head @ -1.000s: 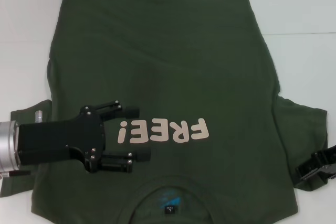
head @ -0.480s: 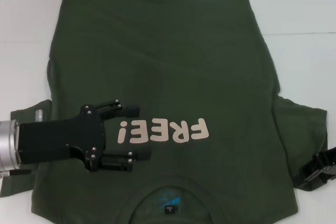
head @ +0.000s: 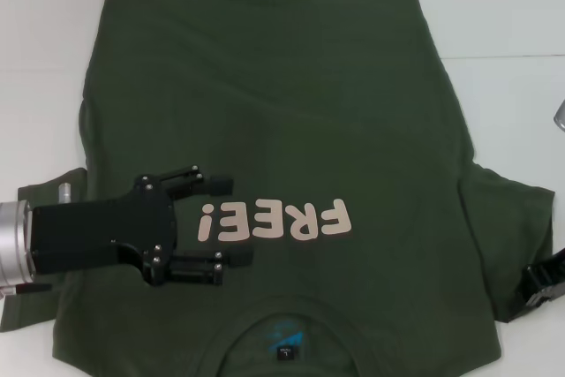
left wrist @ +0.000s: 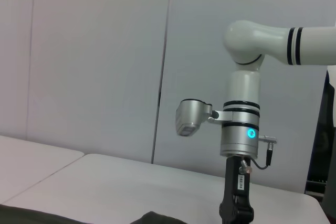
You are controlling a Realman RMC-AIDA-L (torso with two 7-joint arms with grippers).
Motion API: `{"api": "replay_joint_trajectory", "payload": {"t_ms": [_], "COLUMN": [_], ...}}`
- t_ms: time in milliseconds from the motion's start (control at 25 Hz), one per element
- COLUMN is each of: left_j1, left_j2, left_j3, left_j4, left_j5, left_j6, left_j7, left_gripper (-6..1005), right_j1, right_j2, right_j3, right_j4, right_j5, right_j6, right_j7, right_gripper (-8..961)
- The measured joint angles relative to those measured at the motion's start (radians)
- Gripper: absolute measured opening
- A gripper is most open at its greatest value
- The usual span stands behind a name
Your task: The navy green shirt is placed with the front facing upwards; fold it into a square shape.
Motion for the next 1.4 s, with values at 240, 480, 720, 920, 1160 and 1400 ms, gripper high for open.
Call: {"api": "replay_joint_trajectory", "payload": {"t_ms": [240,480,720,920,1160,1400], "left_j1": [0.000,-0.004,-0.005,-0.007,-0.008,-0.005], "left_j2": [0.000,0.000,0.002,0.001,0.001,0.000], "left_j3": [-0.001,-0.001,0.000,0.000,0.002,0.004], "left_j4": [0.000,0.000,0.000,0.000,-0.003,-0.010], "left_j5": [0.000,0.000,0.000,0.000,-0.002,-0.009], "left_j6": [-0.004,-0.005,-0.005,-0.005,-0.005,-0.003], "left_j7": [-0.001,-0.005,-0.008,-0.007,-0.007,-0.008], "left_gripper": [873,870,867,865,863,860], "right_j1": [-0.008,-0.017,-0.036,-0.075,-0.097,-0.099], "right_j2": [0.009,0.010,0.010,0.003,-0.016,-0.018], "right_j3": [-0.014,-0.007,-0.007,-0.005,-0.004,-0.008], "right_j4": [-0.055,-0.114,-0.201,-0.271,-0.286,-0.286], "right_j5": [0.000,0.004,-0.013,-0.028,-0.031,-0.069], "right_j6": [-0.008,-0.014,-0.060,-0.070,-0.047,0.046], "right_j7": [-0.012,-0.012,-0.008,-0.004,-0.004,-0.016], "right_gripper": [129,7,7,7,7,7]}}
